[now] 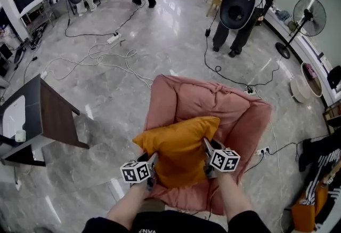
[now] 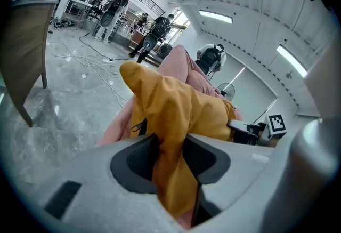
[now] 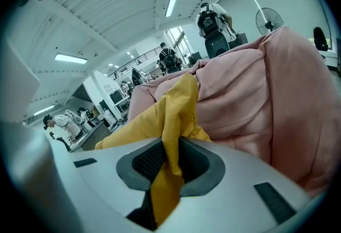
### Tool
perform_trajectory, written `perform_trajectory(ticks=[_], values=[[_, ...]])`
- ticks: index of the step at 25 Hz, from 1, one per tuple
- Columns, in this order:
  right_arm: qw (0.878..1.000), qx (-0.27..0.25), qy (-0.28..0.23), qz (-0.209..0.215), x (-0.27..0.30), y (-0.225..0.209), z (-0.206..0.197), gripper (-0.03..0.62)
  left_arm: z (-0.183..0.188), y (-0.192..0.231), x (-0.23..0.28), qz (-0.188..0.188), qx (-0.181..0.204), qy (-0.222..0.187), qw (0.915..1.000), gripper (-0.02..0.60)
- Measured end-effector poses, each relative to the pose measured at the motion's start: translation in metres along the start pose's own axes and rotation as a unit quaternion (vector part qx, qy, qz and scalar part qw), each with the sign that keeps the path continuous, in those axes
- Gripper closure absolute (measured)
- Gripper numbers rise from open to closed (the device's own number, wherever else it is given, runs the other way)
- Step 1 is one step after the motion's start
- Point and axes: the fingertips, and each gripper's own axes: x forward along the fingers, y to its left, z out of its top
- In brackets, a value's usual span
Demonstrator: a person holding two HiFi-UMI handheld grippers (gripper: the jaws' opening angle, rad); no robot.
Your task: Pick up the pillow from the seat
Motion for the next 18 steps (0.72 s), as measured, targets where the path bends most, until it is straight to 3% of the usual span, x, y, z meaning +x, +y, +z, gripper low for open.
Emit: perform_trajectory(ticks=[18], values=[[0.999, -0.033, -0.020, 0.023, -0.114, 0.035, -0.044, 0.519, -0.069, -0.032, -0.078, 0.031, 0.002, -0.026, 0.9992, 0.456]])
